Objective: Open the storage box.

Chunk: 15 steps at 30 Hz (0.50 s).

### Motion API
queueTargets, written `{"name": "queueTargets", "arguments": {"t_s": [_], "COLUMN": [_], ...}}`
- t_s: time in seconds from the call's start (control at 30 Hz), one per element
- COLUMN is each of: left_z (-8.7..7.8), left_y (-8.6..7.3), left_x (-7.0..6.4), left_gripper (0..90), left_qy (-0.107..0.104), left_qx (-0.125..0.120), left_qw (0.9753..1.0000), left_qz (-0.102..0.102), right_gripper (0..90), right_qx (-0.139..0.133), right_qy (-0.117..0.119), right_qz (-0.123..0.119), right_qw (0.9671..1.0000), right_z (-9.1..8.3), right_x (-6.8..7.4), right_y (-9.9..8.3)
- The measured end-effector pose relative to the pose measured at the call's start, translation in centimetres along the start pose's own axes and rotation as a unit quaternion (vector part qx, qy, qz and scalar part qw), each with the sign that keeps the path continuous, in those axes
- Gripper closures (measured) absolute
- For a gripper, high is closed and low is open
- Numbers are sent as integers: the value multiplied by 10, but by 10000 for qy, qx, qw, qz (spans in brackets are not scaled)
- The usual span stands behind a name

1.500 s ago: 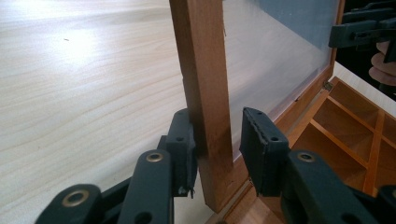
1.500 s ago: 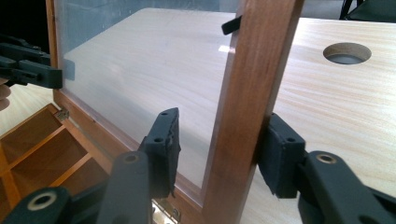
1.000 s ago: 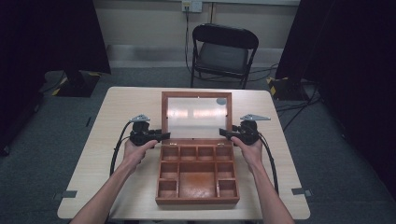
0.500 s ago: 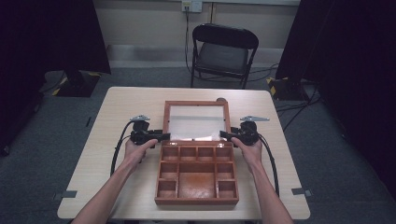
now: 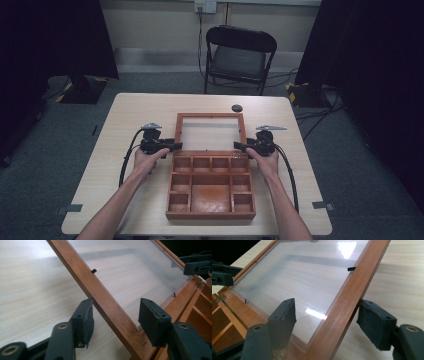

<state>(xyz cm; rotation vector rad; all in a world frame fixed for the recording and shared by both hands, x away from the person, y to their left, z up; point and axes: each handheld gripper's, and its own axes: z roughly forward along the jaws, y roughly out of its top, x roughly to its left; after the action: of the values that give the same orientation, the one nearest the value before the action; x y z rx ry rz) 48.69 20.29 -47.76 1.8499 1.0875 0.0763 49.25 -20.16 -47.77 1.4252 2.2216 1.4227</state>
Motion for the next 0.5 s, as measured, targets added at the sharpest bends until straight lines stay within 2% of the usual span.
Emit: {"name": "queueTargets", "arguments": {"t_s": [0.23, 0.37, 0.4, 0.43, 0.5], "left_z": [2, 0, -1, -2, -4], "left_y": [-1, -1, -1, -1, -2], "left_x": [-2, -2, -3, -3, -4], "left_gripper": [422, 406, 399, 395, 381], "left_qy": [44, 49, 48, 67, 91], "left_qx": [13, 20, -7, -3, -22], "left_qw": [10000, 9999, 10000, 10000, 9999], "left_qz": [56, 96, 55, 71, 107], "right_gripper": [297, 288, 277, 260, 260], "right_qx": [81, 163, 205, 202, 153], "right_qy": [84, 200, 274, 270, 116], "right_qz": [214, 468, 561, 540, 431], "right_qw": [9997, 9986, 9978, 9980, 9989], "right_z": [2, 5, 6, 6, 4], "right_x": [-3, -7, -10, -10, -9], "right_y": [-2, -5, -6, -7, -6]}}
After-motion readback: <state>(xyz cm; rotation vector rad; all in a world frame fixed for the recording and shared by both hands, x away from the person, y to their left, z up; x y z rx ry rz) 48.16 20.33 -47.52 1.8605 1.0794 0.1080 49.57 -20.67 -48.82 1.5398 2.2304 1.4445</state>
